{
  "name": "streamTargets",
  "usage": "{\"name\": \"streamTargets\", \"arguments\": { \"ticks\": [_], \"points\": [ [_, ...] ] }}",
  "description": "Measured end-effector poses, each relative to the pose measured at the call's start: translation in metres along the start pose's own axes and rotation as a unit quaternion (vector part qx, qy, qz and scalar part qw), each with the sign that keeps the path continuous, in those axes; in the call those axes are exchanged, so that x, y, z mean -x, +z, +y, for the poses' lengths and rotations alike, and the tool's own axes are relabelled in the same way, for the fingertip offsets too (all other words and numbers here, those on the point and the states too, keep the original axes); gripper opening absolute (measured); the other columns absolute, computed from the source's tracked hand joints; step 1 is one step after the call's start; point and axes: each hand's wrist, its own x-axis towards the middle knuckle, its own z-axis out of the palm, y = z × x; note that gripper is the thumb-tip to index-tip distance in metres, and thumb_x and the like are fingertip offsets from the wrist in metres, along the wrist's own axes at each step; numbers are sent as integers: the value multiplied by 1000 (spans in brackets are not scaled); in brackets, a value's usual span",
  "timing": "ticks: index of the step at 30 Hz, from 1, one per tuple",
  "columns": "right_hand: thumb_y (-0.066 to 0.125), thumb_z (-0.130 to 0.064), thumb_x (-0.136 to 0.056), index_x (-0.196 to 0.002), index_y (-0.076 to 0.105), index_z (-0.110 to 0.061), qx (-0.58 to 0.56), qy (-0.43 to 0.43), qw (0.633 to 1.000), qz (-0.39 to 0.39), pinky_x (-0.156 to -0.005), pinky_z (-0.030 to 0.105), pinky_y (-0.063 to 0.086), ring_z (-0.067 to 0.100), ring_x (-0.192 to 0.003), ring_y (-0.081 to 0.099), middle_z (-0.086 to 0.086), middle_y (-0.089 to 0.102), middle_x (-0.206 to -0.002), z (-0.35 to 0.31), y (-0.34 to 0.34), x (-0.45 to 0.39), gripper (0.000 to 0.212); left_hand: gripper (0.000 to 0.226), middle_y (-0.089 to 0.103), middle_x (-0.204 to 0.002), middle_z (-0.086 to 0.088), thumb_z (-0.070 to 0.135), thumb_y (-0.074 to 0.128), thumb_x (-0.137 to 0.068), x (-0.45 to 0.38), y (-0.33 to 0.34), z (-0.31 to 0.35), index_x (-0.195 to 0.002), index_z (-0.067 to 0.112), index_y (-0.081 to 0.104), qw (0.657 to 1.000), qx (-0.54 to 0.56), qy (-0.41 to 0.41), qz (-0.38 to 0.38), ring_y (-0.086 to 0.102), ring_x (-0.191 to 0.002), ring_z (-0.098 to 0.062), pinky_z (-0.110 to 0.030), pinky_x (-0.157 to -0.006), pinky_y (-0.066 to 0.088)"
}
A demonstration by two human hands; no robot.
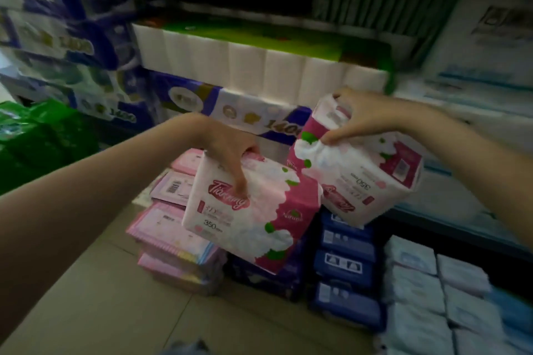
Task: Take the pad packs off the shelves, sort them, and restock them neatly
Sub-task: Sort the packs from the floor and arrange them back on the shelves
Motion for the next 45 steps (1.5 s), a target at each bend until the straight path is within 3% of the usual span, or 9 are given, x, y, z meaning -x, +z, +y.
{"name": "streamTargets", "arguments": {
  "ticks": [7,14,18,22,26,32,35,39,45],
  "points": [
    [76,-47,-71,-141,26,-20,-53,137,988,-40,-89,32,43,21,-104,50,6,49,-131,107,38,54,90,68,59,-111,6,34,84,-61,-91,12,84,-116,27,45,989,-57,119,-63,60,-98,-15,-32,-89,51],
    [81,-42,-66,-146,19,-17,-56,275,959,26,-99,36,41,29,-122,46,10,45,-139,191,92,147,104,57,62,-106,5,30,82,-66,-146,46,188,-109,25,45,959,-107,226,-136,62,-92,-10,-20,-72,48],
    [78,-51,-64,-148,10,-25,-47,334,941,-30,-97,41,43,36,-120,44,14,44,-133,214,130,182,111,57,62,-105,5,30,83,-66,-150,60,230,-109,22,47,944,-164,249,-142,62,-92,-13,-21,-71,49],
    [78,-46,-68,-147,12,-21,-99,366,925,-35,-92,37,45,30,-114,50,13,48,-130,240,138,209,106,54,62,-98,7,27,82,-67,-150,63,258,-107,22,46,940,-174,254,-145,62,-85,-10,-16,-59,45],
    [78,-38,-71,-147,10,-19,-107,384,917,-17,-93,38,45,31,-119,48,12,44,-136,276,125,228,104,52,62,-96,7,29,81,-68,-147,68,281,-106,22,47,946,-140,267,-121,60,-82,-6,-16,-61,44],
    [80,-33,-66,-147,9,-29,-23,386,919,-69,-96,45,45,32,-120,46,11,40,-138,337,135,257,108,61,58,-100,7,31,83,-65,-149,85,325,-109,23,41,955,-81,275,-77,58,-90,-11,-25,-82,45],
    [79,-31,-70,-149,2,-28,-13,389,915,-106,-104,44,38,29,-130,38,9,33,-146,370,160,278,111,59,59,-99,6,28,83,-66,-154,94,352,-108,21,42,956,-78,275,-68,58,-86,-9,-22,-76,45],
    [80,-31,-66,-148,0,-34,-16,378,914,-143,-107,49,34,29,-131,34,8,31,-146,418,196,304,114,61,61,-101,4,29,83,-65,-168,111,390,-110,21,43,959,-88,260,-74,60,-90,-12,-25,-81,48],
    [75,-28,-73,-149,3,-34,66,266,949,-157,-113,48,18,26,-139,23,1,25,-151,461,221,310,104,66,58,-101,7,34,84,-63,-192,133,431,-112,24,40,964,-102,229,-83,57,-86,-7,-20,-72,47]
  ]
}}
